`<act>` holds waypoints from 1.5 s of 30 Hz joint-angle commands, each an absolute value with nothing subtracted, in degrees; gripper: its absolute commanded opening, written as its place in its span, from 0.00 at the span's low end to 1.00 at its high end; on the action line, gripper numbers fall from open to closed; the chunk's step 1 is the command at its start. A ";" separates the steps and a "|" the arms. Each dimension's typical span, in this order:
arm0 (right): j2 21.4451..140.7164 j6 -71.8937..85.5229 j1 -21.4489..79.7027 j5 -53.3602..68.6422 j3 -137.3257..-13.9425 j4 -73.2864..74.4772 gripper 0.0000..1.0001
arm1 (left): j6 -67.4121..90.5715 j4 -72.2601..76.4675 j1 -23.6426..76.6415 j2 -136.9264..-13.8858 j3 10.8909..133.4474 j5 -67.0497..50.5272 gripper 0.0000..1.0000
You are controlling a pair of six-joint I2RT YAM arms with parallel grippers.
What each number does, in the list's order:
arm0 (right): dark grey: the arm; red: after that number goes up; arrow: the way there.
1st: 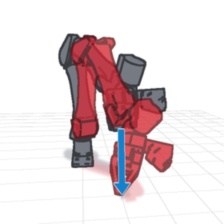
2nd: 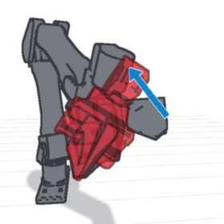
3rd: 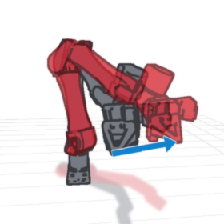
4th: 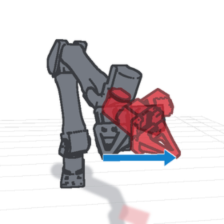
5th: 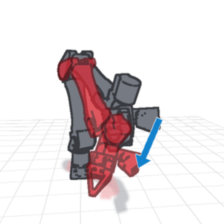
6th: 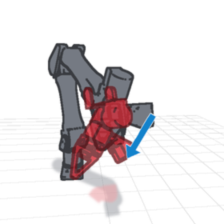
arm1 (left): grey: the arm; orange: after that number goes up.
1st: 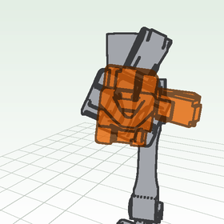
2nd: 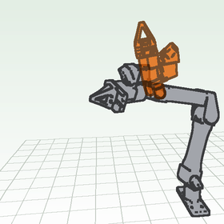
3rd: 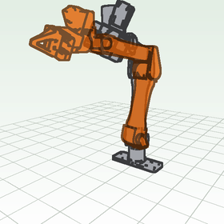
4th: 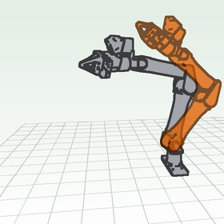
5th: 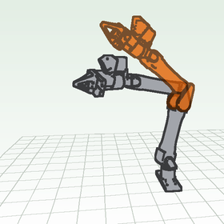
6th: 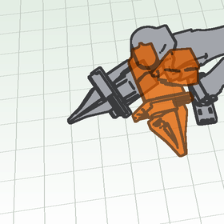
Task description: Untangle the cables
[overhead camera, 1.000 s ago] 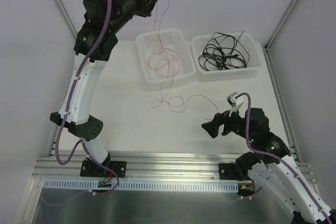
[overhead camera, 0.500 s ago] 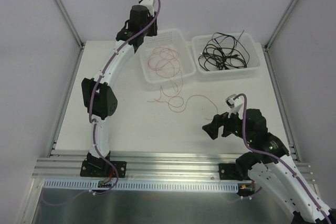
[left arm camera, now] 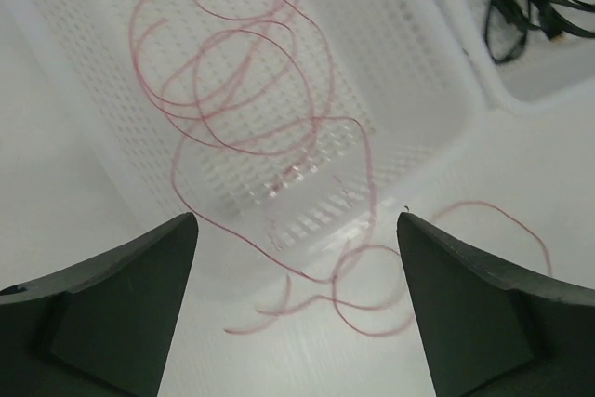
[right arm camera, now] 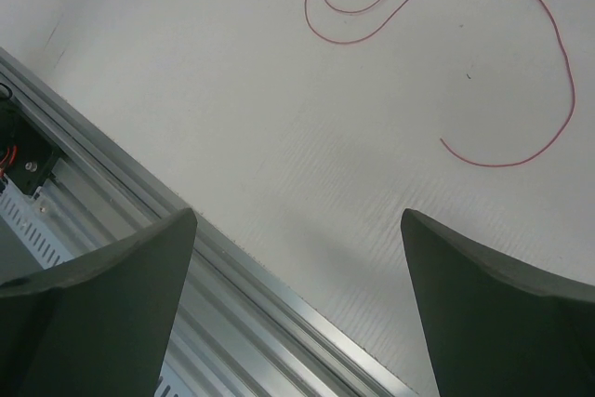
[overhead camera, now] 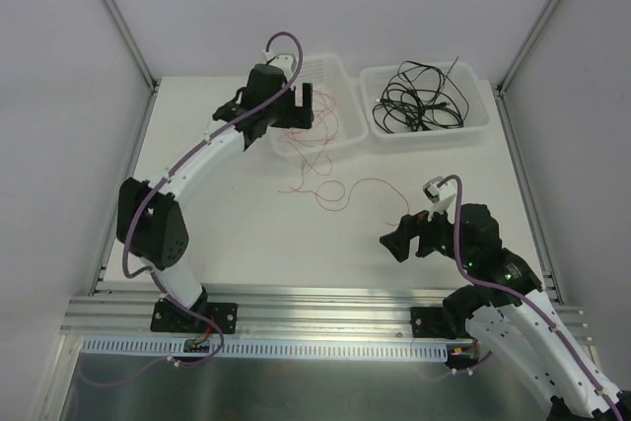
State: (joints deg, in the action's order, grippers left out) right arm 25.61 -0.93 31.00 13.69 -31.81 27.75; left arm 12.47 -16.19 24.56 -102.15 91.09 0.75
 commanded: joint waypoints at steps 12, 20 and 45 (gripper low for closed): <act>20.49 -0.61 31.38 13.27 -32.43 29.35 0.97 | 33.04 6.84 41.39 -92.81 62.06 26.62 0.79; 17.41 -1.50 31.29 12.66 -31.64 32.52 0.97 | 32.78 18.98 43.07 -97.72 57.57 31.90 0.62; 16.70 -1.67 31.29 12.39 -32.87 34.19 0.97 | 24.70 16.53 43.42 -100.73 60.82 25.85 0.00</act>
